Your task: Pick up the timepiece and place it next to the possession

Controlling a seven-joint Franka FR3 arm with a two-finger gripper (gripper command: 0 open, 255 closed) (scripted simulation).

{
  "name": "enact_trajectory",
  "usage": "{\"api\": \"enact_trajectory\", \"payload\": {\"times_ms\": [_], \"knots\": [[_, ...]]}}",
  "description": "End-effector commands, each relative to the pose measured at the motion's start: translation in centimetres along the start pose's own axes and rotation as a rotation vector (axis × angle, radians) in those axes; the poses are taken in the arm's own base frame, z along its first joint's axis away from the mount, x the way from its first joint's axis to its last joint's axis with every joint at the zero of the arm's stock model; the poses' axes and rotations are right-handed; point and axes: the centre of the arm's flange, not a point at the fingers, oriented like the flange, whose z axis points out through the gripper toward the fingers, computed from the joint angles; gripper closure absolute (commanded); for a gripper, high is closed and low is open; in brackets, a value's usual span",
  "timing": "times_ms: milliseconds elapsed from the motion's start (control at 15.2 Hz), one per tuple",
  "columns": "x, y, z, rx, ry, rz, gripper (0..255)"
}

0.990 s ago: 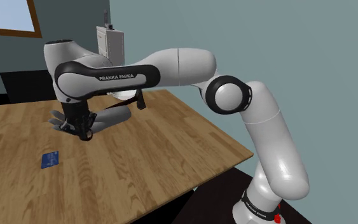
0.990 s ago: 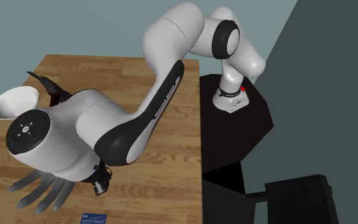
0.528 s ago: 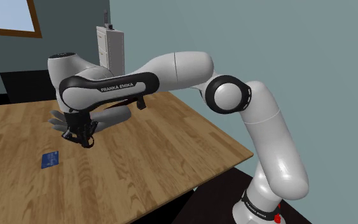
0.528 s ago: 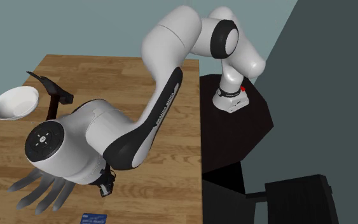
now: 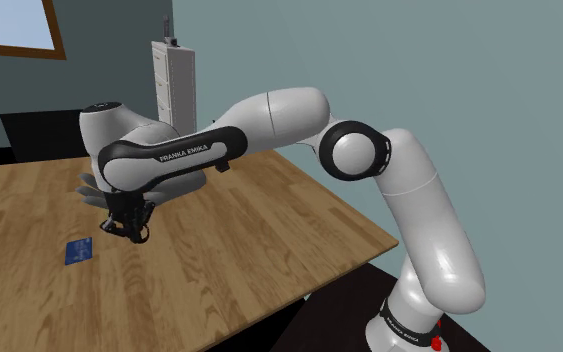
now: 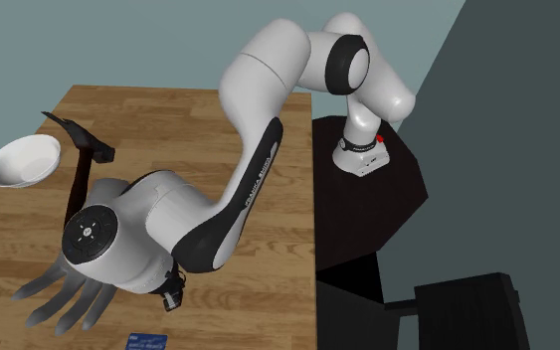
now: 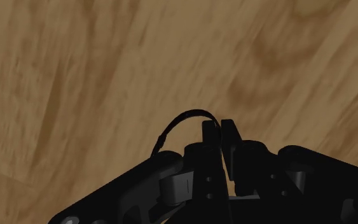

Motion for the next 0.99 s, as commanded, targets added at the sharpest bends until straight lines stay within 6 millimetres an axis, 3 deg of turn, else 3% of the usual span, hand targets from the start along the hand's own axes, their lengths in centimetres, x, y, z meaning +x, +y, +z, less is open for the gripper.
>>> {"api": "enact_trajectory", "payload": {"times_ms": [0,330,396,726,924], "knots": [[0.0,0.0,0.1,0.0,0.0,0.0,255],[0.0,0.0,0.1,0.0,0.0,0.0,255],[0.0,0.0,0.1,0.0,0.0,0.0,0],[0.0,0.0,0.1,0.0,0.0,0.0,0],[0.0,0.0,-3.9,0.0,0.0,0.0,0]]}}
